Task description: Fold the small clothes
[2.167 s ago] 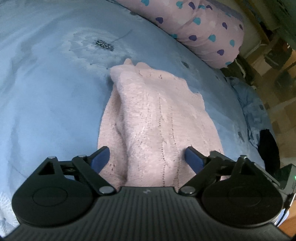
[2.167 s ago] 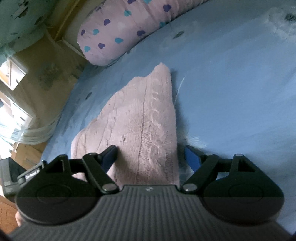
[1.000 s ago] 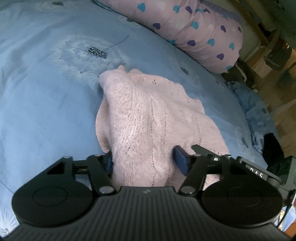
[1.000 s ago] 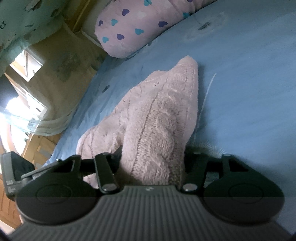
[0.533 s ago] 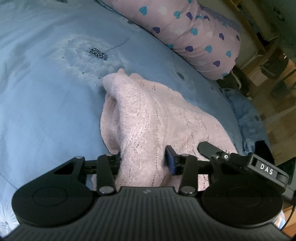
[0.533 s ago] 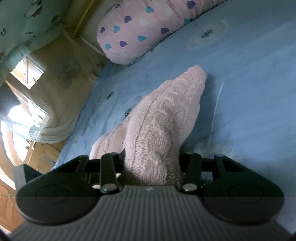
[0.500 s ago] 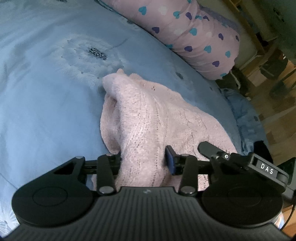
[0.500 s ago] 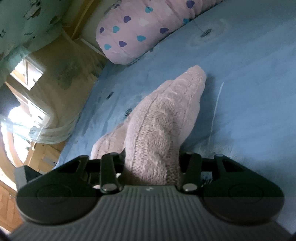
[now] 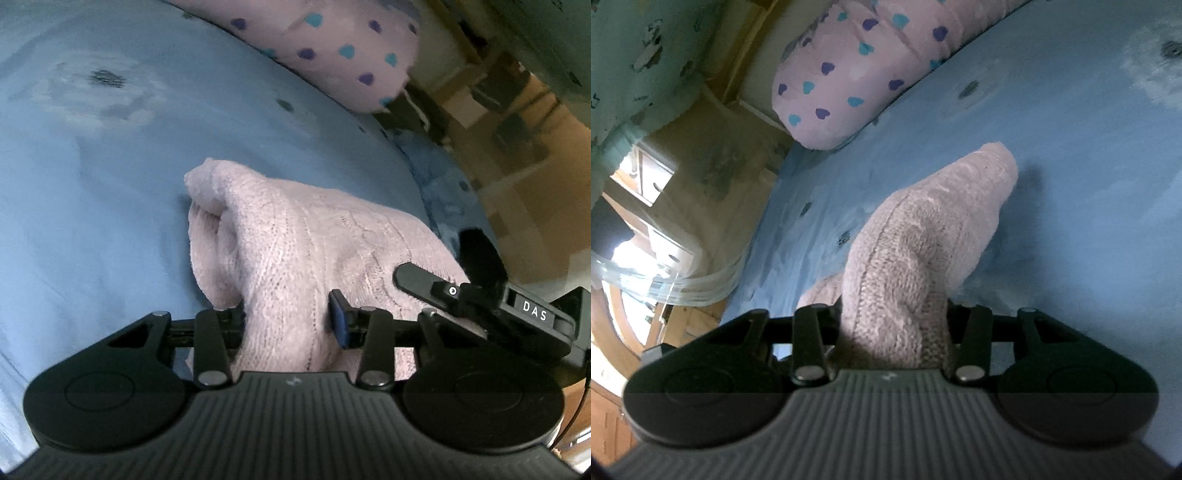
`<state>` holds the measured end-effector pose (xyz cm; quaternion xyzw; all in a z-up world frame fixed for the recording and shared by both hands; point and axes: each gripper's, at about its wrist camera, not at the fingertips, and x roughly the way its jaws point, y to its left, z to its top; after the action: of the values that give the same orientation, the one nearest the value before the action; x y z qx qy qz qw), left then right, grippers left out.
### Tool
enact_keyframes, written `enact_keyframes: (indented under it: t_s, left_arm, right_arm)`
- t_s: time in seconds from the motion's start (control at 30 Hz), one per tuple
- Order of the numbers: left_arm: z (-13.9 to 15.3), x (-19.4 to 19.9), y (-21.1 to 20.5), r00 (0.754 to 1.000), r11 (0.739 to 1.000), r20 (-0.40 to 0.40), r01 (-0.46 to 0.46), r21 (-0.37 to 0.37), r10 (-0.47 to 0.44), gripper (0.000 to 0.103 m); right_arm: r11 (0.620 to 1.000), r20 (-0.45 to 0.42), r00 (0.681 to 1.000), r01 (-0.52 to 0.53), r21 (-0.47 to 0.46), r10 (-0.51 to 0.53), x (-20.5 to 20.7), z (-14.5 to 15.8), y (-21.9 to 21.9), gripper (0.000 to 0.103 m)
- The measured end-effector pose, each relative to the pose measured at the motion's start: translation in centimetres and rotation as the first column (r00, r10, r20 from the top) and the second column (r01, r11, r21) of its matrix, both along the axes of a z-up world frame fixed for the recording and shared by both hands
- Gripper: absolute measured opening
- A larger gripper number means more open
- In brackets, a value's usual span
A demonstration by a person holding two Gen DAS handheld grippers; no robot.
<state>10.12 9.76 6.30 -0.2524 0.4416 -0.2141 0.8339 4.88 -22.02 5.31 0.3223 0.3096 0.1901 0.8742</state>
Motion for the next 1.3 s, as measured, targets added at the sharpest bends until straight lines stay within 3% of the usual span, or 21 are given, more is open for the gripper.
enact_keyframes:
  t_s: [0.27, 0.53, 0.6, 0.73, 1.0, 1.13, 1.23, 1.27, 1.3]
  left_arm:
    - [0.9, -3.9, -7.3, 0.993, 0.993, -0.014, 0.121, 0.014, -0.121, 0.046]
    - [-0.7, -7.0, -14.1, 0.98, 0.967, -0.037, 0.198, 0.158, -0.195, 0.046]
    - [-1.1, -7.3, -14.6, 0.981, 0.962, -0.031, 0.195, 0.191, -0.193, 0.046]
    - [-1.4, -7.0, -14.4, 0.982, 0.964, -0.041, 0.187, 0.189, -0.182, 0.046]
    - [1.2, -9.6, -13.7, 0.99, 0.953, 0.017, 0.133, 0.273, -0.143, 0.048]
    - [2.0, -11.4, -13.2, 0.991, 0.935, 0.051, 0.099, 0.34, -0.124, 0.048]
    - [1.7, -12.0, -13.4, 0.99, 0.914, 0.067, 0.086, 0.397, -0.122, 0.048]
    - [1.4, -12.0, -13.4, 0.991, 0.909, 0.062, 0.085, 0.409, -0.121, 0.048]
    - [1.1, -12.0, -13.7, 0.992, 0.907, 0.057, 0.082, 0.413, -0.115, 0.048]
  right_arm:
    - [0.999, -0.001, 0.999, 0.047, -0.028, -0.047, -5.5, 0.9, -5.9, 0.046]
    - [0.994, -0.049, 0.993, 0.106, -0.022, -0.107, -8.6, -2.9, -12.1, 0.047]
    - [0.992, -0.066, 0.99, 0.119, -0.031, -0.121, -8.6, -4.4, -12.7, 0.047]
    - [0.989, -0.049, 0.99, 0.126, -0.083, -0.131, -8.5, -6.8, -12.7, 0.052]
    - [0.973, 0.014, 0.988, 0.153, -0.172, -0.153, -11.0, -4.9, -12.6, 0.058]
    - [0.953, 0.102, 0.977, 0.204, -0.224, -0.185, -14.1, -3.8, -12.9, 0.058]
    - [0.938, 0.165, 0.967, 0.231, -0.26, -0.193, -16.3, -3.5, -13.1, 0.054]
    - [0.933, 0.168, 0.967, 0.232, -0.274, -0.191, -16.7, -3.6, -13.1, 0.043]
    - [0.932, 0.163, 0.969, 0.225, -0.284, -0.184, -16.8, -3.8, -13.0, 0.04]
